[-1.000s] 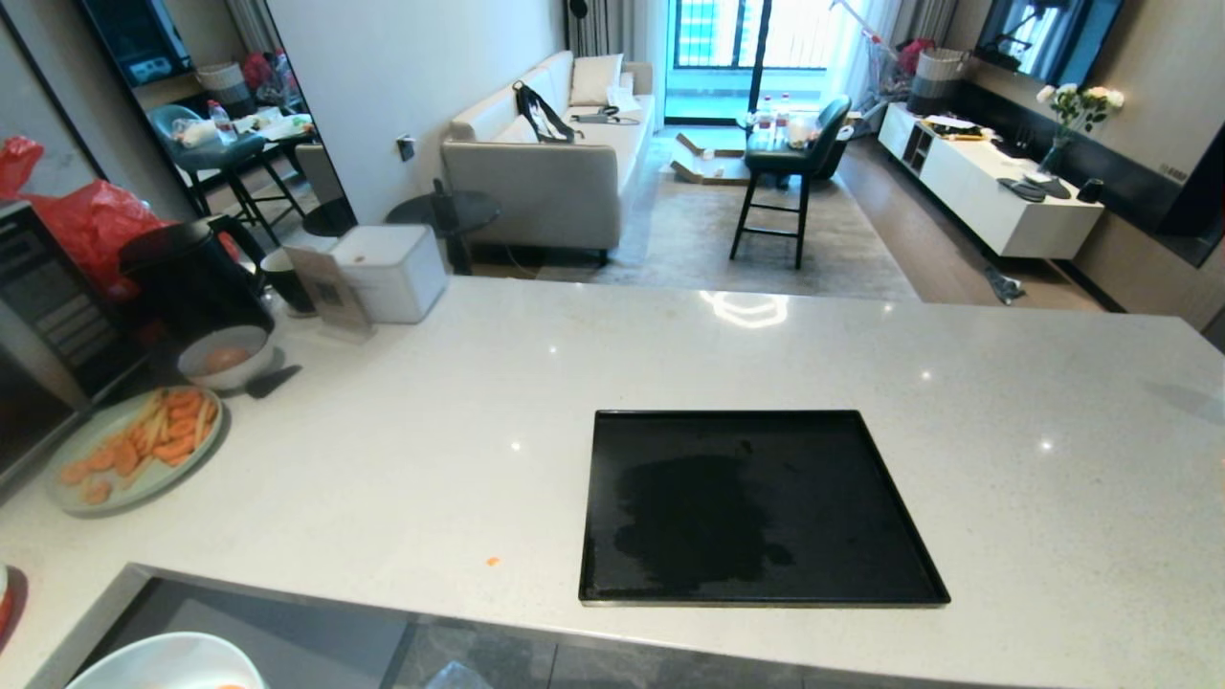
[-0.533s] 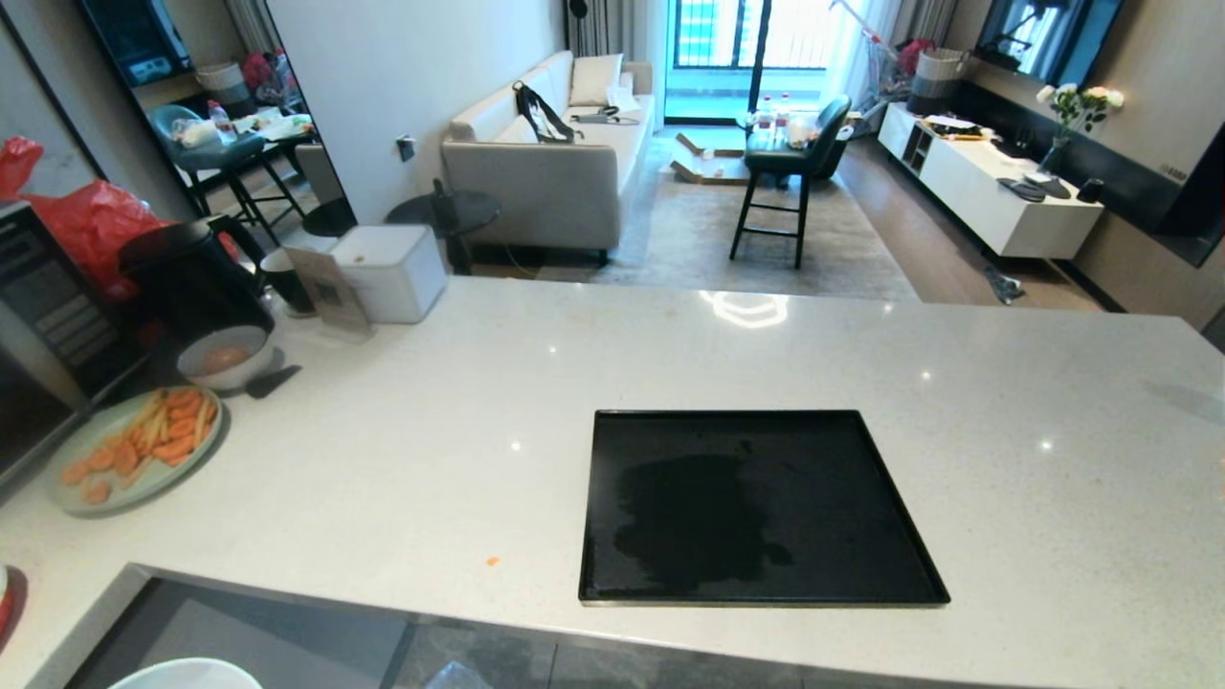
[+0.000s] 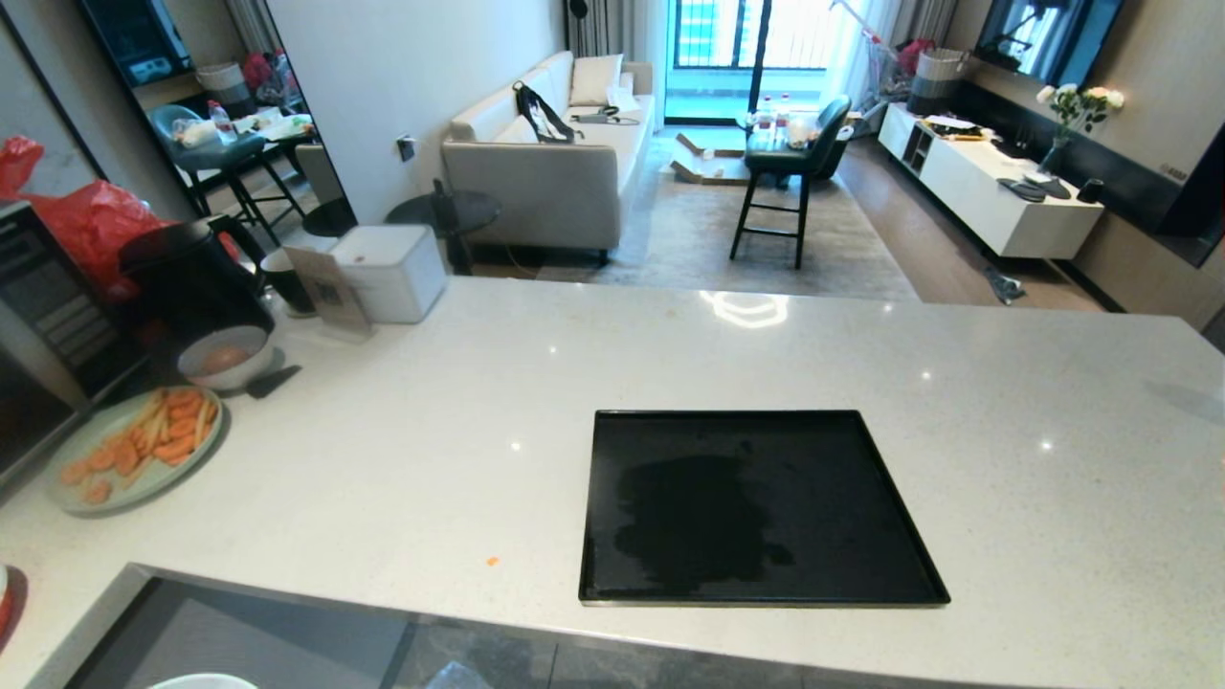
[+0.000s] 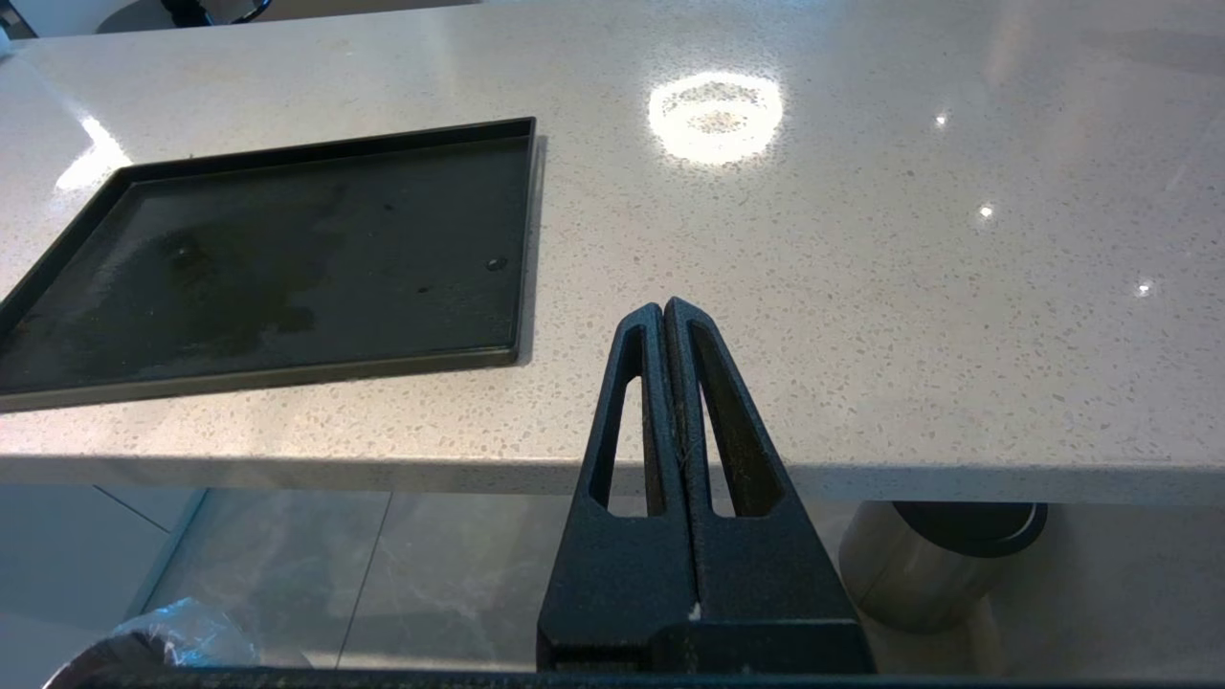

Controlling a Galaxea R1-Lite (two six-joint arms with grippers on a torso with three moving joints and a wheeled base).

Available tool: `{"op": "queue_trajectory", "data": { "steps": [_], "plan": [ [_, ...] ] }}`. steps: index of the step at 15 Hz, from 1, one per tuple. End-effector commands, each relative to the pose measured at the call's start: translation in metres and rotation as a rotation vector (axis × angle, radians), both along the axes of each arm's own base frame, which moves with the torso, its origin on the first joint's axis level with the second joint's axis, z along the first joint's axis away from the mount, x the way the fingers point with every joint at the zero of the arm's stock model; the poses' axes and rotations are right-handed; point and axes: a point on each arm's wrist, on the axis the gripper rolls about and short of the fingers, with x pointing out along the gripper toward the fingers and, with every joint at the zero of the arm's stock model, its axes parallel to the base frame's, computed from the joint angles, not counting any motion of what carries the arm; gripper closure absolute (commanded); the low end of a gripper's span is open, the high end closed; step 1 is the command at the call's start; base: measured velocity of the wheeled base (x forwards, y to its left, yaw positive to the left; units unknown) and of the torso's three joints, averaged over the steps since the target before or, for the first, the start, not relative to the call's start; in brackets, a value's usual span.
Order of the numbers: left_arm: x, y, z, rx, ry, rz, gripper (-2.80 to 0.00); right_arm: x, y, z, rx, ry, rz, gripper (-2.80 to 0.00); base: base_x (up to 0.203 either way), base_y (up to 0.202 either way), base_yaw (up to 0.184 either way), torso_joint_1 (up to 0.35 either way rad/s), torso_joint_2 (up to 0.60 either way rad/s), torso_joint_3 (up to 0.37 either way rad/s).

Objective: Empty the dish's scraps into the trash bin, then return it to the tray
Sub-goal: Move the bowl over the trash can

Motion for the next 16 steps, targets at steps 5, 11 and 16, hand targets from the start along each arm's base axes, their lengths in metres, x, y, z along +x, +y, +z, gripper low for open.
{"op": "queue_trajectory", "data": {
  "steps": [5,11,16],
  "plan": [
    [-0.001,0.0,-0.008,0.002,0.039,0.002,0.0,0.0,0.0,0.0,0.001,-0.001,0.0,0.0,0.0,0.0,0.0,0.0,0.0,0.0],
    [-0.005,0.0,-0.012,0.004,0.039,0.004,0.0,0.0,0.0,0.0,0.001,-0.001,0.0,0.0,0.0,0.0,0.0,0.0,0.0,0.0],
    [-0.01,0.001,-0.013,-0.003,0.02,0.0,0.0,0.0,0.0,0.0,0.001,-0.002,0.0,0.0,0.0,0.0,0.0,0.0,0.0,0.0]
  ]
}}
